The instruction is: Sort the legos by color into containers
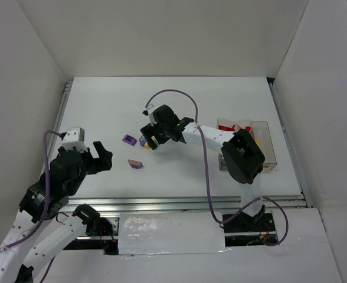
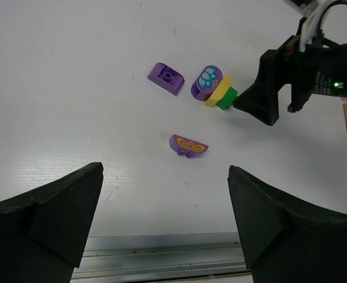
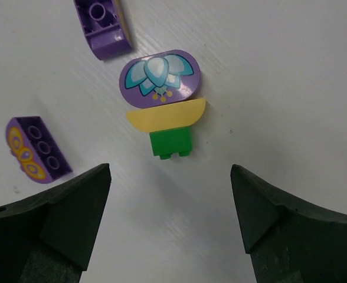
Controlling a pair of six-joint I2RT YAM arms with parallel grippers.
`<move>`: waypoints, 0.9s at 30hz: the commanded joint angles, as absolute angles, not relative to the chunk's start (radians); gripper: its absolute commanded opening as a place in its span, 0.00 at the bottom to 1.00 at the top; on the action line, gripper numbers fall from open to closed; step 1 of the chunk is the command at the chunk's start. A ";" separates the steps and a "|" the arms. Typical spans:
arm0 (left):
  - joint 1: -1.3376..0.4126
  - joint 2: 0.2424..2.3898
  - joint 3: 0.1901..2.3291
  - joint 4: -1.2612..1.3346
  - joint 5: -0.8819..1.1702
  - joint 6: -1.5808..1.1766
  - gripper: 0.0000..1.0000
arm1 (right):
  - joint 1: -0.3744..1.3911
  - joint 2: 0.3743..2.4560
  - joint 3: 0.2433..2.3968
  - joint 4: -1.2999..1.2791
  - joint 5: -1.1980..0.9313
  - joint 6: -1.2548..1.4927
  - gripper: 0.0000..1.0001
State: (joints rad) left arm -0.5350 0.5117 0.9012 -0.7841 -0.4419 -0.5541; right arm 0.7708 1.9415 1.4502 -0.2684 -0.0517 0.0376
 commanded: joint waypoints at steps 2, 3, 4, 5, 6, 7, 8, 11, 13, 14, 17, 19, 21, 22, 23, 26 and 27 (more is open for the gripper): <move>-0.531 0.503 0.908 -0.739 -0.420 -0.543 1.00 | 0.772 2.012 1.555 -0.318 -0.086 -0.080 0.89; -0.529 0.506 0.908 -0.736 -0.416 -0.540 1.00 | 0.772 2.023 1.562 -0.313 -0.086 -0.086 0.88; -0.531 0.511 0.908 -0.736 -0.414 -0.538 1.00 | 0.772 2.046 1.566 -0.310 -0.083 -0.087 0.88; -0.529 0.515 0.908 -0.735 -0.410 -0.537 1.00 | 0.772 2.057 1.584 -0.317 -0.087 -0.094 0.87; -0.529 0.518 0.910 -0.736 -0.408 -0.537 0.99 | 0.772 2.068 1.594 -0.322 -0.090 -0.098 0.86; -0.529 0.525 0.910 -0.736 -0.407 -0.535 1.00 | 0.772 2.085 1.598 -0.319 -0.092 -0.103 0.86; -0.529 0.529 0.910 -0.735 -0.400 -0.534 0.99 | 0.773 2.092 1.606 -0.316 -0.103 -0.109 0.85; -0.529 0.540 0.910 -0.735 -0.394 -0.531 0.99 | 0.773 2.126 1.626 -0.321 -0.129 -0.120 0.77; -0.529 0.543 0.911 -0.733 -0.393 -0.529 1.00 | 0.775 2.148 1.644 -0.337 -0.129 -0.124 0.76; -0.529 0.543 0.910 -0.730 -0.390 -0.528 0.99 | 0.775 2.154 1.646 -0.334 -0.129 -0.126 0.73; -0.529 0.546 0.908 -0.730 -0.387 -0.525 0.99 | 0.775 2.169 1.657 -0.337 -0.129 -0.133 0.65; -0.529 0.546 0.908 -0.729 -0.382 -0.523 0.99 | 0.775 2.177 1.663 -0.341 -0.130 -0.137 0.62; -0.528 0.546 0.908 -0.727 -0.380 -0.522 0.99 | 0.775 2.183 1.670 -0.350 -0.120 -0.137 0.54; -0.528 0.548 0.908 -0.727 -0.380 -0.522 0.99 | 0.775 2.186 1.672 -0.351 -0.118 -0.137 0.51; -0.528 0.548 0.910 -0.726 -0.380 -0.522 0.99 | 0.775 2.184 1.671 -0.357 -0.118 -0.137 0.42; -0.528 0.546 0.907 -0.724 -0.377 -0.520 1.00 | 0.776 2.146 1.628 -0.322 -0.132 -0.135 0.24; -0.528 0.548 0.907 -0.723 -0.377 -0.519 1.00 | 0.778 2.132 1.597 -0.312 -0.136 -0.132 0.17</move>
State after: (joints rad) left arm -0.5323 0.5419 0.9012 -0.7769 -0.3862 -0.5480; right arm 0.7708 2.1723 1.6192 -0.3405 -0.1184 -0.1268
